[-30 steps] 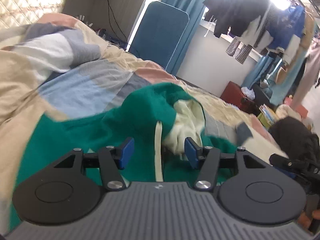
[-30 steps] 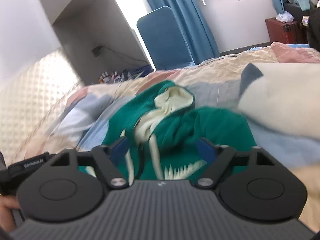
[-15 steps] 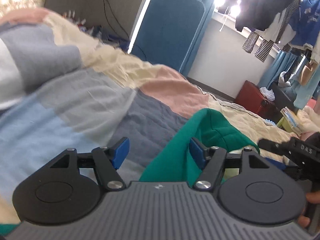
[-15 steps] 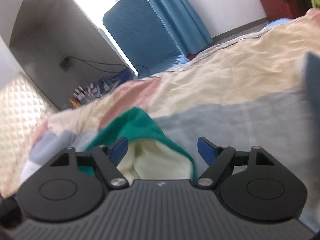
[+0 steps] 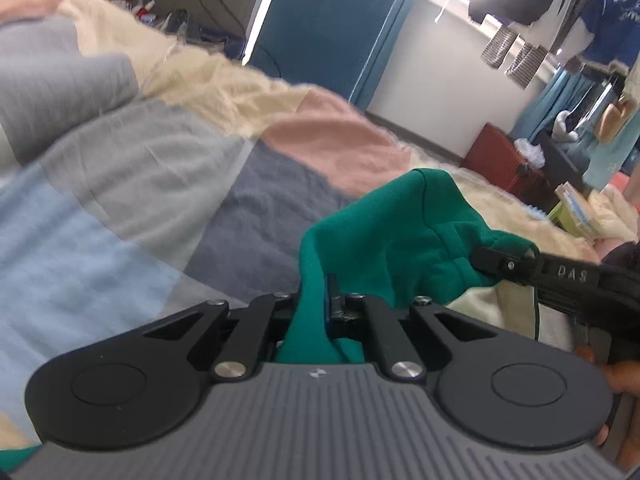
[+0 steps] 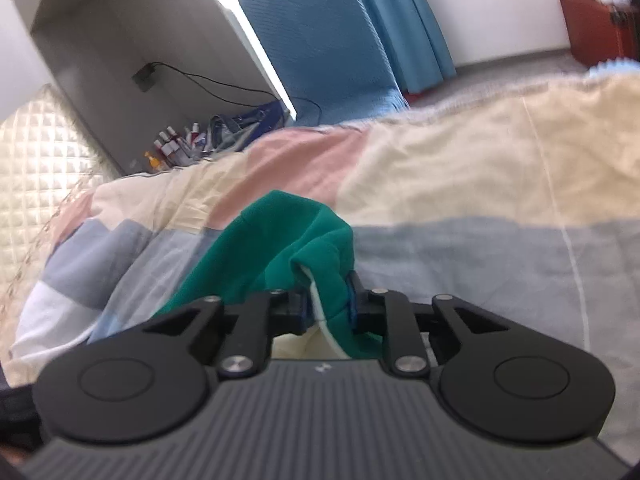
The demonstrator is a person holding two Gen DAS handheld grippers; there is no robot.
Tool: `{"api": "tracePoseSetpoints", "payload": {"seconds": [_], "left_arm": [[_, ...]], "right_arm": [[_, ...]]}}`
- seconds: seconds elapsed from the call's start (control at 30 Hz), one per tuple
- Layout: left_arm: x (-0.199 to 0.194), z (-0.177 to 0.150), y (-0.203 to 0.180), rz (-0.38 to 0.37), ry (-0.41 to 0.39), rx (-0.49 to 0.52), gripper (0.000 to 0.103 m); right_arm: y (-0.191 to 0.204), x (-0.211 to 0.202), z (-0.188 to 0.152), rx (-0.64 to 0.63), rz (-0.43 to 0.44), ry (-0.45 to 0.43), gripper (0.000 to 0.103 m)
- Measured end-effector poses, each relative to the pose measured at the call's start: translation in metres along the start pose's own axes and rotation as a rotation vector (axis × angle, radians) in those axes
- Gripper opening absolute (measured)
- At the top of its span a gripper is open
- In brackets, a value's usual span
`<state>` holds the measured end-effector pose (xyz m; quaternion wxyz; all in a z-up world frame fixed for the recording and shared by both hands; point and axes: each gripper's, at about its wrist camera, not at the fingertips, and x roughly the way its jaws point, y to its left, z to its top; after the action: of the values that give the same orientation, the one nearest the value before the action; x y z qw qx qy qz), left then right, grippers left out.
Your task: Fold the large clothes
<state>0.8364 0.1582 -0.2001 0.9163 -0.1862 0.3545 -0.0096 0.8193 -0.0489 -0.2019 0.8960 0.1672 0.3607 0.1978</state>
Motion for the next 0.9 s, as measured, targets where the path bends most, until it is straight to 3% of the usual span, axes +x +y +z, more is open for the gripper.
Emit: {"api": "tracePoseSetpoints", "payload": {"seconds": [0.1,0.23,0.43,0.7,0.9], "left_arm": [[-0.029,0.013,-0.003,0.008,-0.01,-0.016,0.005],[-0.07,0.024,-0.011,0.031,-0.037,0.041,0.005],[-0.155,0.01,-0.04,0.02,-0.129,0.081,0.005],[-0.307,-0.064,-0.09,0.011,-0.264,0.143,0.005],[-0.405,-0.154,-0.095,-0.028,-0.322,0.081,0.004]], "right_arm": [[0.021,-0.032,0.007,-0.072,0.019,-0.047,0.019],[0.049,-0.083,0.011,-0.191,0.032,-0.147,0.018],[0.079,-0.167,0.002,-0.287,0.062,-0.296,0.018],[0.101,-0.32,-0.056,-0.405,0.108,-0.505,0.018],[0.121,-0.423,-0.135,-0.484,0.105,-0.55,0.018]]}}
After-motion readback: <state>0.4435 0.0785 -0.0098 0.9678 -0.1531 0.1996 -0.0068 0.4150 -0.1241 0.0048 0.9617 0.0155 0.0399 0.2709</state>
